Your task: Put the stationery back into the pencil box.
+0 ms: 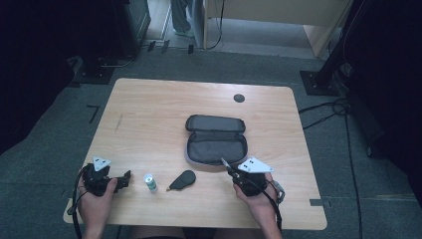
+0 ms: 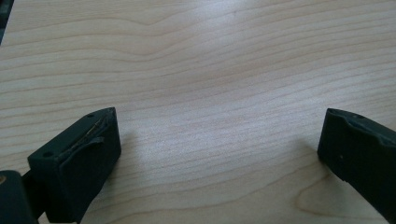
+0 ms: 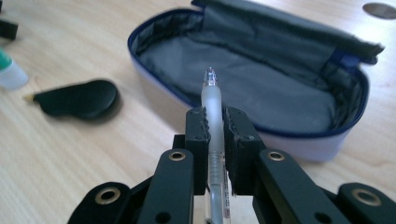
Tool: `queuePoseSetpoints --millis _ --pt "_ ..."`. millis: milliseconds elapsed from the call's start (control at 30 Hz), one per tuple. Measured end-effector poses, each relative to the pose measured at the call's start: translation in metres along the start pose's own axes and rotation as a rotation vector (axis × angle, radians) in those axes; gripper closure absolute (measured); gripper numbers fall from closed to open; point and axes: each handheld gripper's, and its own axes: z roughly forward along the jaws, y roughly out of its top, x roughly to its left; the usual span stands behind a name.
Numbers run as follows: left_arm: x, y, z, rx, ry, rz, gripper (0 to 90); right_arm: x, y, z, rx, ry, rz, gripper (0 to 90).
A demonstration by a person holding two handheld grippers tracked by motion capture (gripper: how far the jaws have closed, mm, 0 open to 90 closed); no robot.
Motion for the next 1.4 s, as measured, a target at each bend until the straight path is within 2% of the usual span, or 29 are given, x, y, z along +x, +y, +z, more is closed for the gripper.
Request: queuePoseSetpoints --millis 267,500,567,633,733,767,833,967,1000,1033,1100,1167,1200,1233,1400 --pt "0.0 0.0 0.0 0.0 0.0 0.0 0.0 -0.015 0.025 0.01 -0.005 -0.012 0.017 80.7" --pt "0.0 0.0 0.0 0.0 0.0 0.001 0.0 -0.033 0.052 0.029 0.016 -0.022 -0.005 80.7" --pt "0.0 0.0 0.0 0.0 0.0 0.001 0.0 -0.035 0.054 0.031 0.019 -0.017 -0.006 80.7" --pt "0.0 0.0 0.0 0.001 0.0 0.0 0.0 -0.042 0.061 0.044 0.03 -0.006 -0.006 80.7" --pt "0.0 0.0 0.0 0.0 0.0 0.001 0.0 -0.045 0.064 0.052 0.043 0.005 -0.012 80.7" --pt "0.0 0.0 0.0 0.0 0.0 0.001 0.0 -0.046 0.067 0.059 0.056 0.026 -0.022 80.7" --pt "0.0 0.0 0.0 0.0 0.0 0.001 0.0 -0.046 0.069 0.062 0.061 0.033 -0.021 80.6" --pt "0.0 0.0 0.0 0.0 0.0 0.0 0.0 -0.043 0.073 0.079 0.078 0.056 -0.09 80.6" --pt "0.0 0.0 0.0 0.0 0.0 0.0 0.0 -0.043 0.073 0.079 0.078 0.056 -0.09 80.6" --pt "0.0 0.0 0.0 0.0 0.0 0.0 0.0 -0.041 0.073 0.085 0.081 0.059 -0.121 80.5" --pt "0.0 0.0 0.0 0.0 0.0 0.001 0.0 -0.039 0.073 0.087 0.082 0.064 -0.13 80.5" --pt "0.0 0.0 0.0 -0.001 0.0 0.0 0.0 -0.035 0.075 0.096 0.092 0.087 -0.18 80.5" --pt "0.0 0.0 0.0 0.0 0.0 0.001 0.0 -0.035 0.075 0.096 0.092 0.087 -0.18 80.5" --pt "0.0 0.0 0.0 0.0 0.0 0.001 0.0 -0.033 0.076 0.101 0.101 0.107 -0.201 80.5" --pt "0.0 0.0 0.0 0.0 0.0 0.0 0.0 -0.029 0.074 0.111 0.133 0.119 -0.242 80.5"
